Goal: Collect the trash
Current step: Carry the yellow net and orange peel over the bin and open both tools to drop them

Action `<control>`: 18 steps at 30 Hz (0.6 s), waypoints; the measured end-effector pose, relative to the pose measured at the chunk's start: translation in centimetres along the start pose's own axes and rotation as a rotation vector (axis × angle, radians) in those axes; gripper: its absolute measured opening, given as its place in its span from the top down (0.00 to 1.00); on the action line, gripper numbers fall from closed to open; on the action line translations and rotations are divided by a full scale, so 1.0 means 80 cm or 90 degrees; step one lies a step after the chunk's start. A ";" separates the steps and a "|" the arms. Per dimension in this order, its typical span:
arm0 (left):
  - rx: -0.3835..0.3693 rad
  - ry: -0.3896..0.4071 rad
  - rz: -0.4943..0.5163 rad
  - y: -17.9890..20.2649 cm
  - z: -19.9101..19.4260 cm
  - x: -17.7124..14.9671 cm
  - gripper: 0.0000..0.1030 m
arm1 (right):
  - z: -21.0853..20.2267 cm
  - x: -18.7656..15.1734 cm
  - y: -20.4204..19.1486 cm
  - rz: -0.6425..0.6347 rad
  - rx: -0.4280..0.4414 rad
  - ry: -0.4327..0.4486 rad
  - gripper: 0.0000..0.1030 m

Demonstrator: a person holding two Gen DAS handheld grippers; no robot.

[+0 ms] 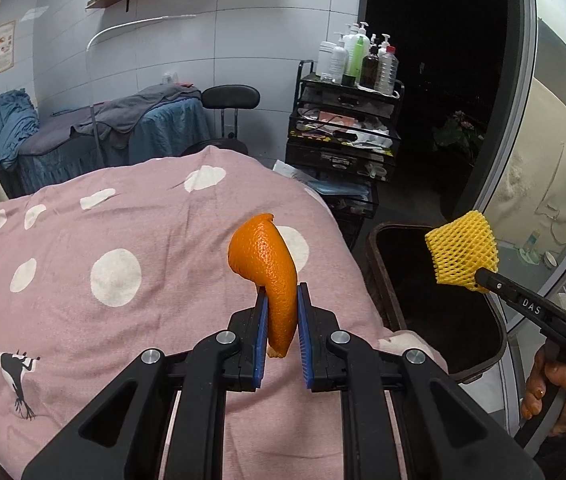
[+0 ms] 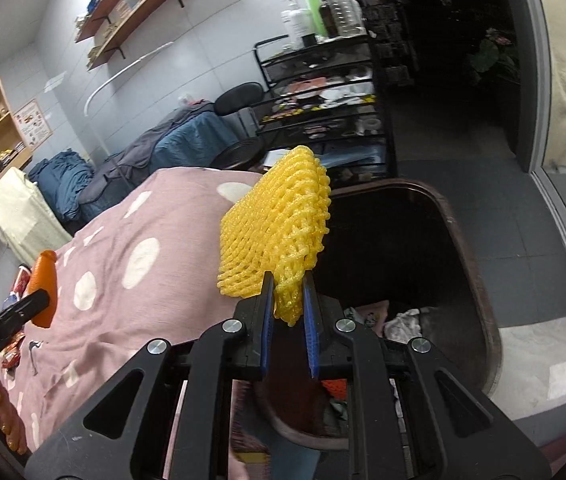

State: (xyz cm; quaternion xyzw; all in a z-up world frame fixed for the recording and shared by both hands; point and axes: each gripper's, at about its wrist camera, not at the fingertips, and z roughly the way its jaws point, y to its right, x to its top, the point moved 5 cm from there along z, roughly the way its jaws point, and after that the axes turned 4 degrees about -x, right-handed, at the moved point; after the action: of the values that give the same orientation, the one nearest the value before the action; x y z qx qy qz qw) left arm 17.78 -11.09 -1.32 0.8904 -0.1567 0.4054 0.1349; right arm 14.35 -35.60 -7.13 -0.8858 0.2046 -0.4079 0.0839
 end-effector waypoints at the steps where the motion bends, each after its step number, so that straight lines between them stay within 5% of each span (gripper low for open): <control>1: -0.003 -0.001 0.004 0.005 0.001 0.000 0.86 | 0.001 -0.002 0.010 0.008 -0.011 -0.001 0.85; 8: -0.026 -0.012 0.028 0.039 0.011 -0.002 0.86 | 0.024 -0.010 0.054 0.033 -0.072 -0.037 0.85; 18: -0.044 -0.023 0.052 0.068 0.021 -0.007 0.86 | 0.051 -0.035 0.081 0.062 -0.076 -0.081 0.79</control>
State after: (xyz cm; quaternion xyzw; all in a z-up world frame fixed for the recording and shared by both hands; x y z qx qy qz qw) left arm 16.49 -16.57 -2.19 0.8853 -0.2094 0.3886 0.1464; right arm 13.88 -40.33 -13.79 -0.9024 0.2661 -0.3331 0.0634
